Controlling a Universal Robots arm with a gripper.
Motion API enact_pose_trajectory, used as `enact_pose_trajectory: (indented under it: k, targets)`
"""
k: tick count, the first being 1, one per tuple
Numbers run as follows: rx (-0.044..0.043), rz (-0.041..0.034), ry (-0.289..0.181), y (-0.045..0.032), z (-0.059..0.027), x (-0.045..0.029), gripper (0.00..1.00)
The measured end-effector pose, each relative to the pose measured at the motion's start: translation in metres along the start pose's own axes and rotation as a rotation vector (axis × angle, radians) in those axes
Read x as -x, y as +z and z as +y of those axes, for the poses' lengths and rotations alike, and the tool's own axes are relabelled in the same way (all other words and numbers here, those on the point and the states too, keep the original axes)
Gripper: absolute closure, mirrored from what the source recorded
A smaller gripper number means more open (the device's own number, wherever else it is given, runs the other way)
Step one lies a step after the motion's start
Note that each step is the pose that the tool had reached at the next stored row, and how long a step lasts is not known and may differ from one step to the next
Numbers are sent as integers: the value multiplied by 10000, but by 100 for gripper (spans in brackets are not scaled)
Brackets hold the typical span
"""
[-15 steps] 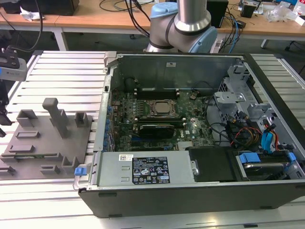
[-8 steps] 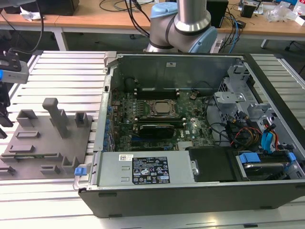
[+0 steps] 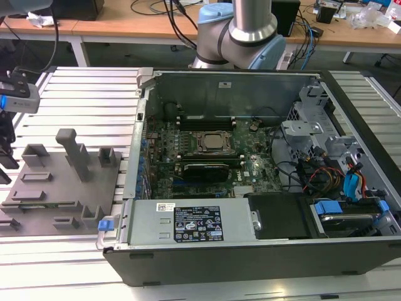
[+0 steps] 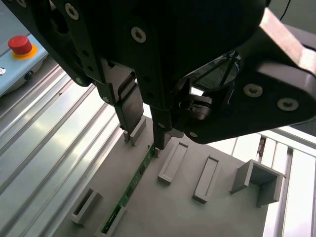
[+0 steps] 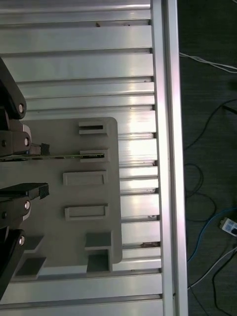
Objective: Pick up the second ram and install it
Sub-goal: 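Pick up the second ram and move it above second insertion slot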
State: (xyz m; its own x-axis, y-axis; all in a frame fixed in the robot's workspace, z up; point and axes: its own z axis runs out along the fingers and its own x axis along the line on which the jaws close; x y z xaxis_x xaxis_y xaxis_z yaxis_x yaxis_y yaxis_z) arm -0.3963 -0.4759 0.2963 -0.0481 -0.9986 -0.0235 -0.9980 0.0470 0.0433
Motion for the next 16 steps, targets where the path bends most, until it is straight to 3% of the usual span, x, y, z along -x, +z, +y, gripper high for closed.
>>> enact_pose_trajectory:
  k: [16]
  targets:
    - [0, 0, 0, 155, -7, -4, 64]
